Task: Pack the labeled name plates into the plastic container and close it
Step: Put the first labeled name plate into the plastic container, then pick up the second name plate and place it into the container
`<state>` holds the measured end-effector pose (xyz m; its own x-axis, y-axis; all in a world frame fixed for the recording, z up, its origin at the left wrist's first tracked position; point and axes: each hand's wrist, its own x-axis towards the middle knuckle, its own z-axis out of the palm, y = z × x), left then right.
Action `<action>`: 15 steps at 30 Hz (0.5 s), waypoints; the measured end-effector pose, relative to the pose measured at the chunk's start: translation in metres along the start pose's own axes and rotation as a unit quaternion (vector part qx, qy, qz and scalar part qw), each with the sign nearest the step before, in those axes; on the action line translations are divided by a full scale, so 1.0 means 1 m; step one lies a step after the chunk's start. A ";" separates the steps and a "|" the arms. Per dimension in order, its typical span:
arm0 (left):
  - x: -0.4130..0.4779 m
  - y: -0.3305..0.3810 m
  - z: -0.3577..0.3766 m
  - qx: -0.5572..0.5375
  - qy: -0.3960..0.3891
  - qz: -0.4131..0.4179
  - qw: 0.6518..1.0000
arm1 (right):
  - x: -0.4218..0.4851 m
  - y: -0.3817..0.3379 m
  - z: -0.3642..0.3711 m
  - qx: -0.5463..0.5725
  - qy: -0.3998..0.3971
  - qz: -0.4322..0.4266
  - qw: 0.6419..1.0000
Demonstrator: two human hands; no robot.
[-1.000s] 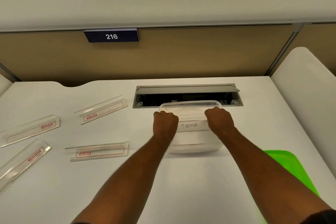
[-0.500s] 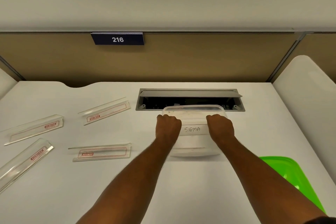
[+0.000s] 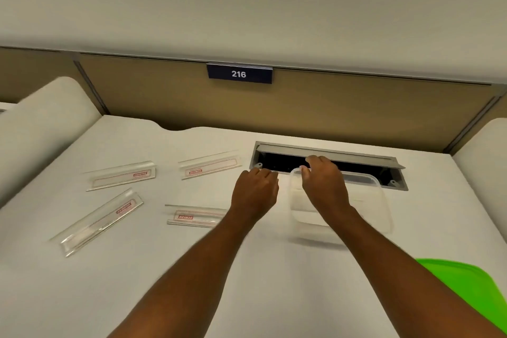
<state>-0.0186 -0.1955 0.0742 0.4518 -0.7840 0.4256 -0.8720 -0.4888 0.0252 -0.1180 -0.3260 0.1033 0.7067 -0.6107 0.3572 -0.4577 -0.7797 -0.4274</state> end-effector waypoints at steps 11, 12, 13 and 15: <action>-0.102 -0.133 -0.021 0.119 -0.168 -0.102 0.973 | -0.043 -0.105 0.105 -0.029 -0.199 -0.064 0.977; -0.105 -0.137 -0.018 0.117 -0.179 -0.102 0.972 | -0.046 -0.106 0.112 -0.041 -0.213 -0.065 0.974; -0.108 -0.141 -0.015 0.113 -0.190 -0.101 0.970 | -0.049 -0.106 0.118 -0.054 -0.222 -0.067 0.971; -0.109 -0.146 -0.006 0.094 -0.194 -0.093 0.972 | -0.053 -0.105 0.129 -0.085 -0.232 -0.077 0.966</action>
<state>0.0585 -0.0365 0.0296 0.6668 -0.7431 0.0563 -0.7352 -0.6684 -0.1127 -0.0380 -0.1940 0.0218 0.9213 -0.3881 -0.0222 -0.3816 -0.8921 -0.2418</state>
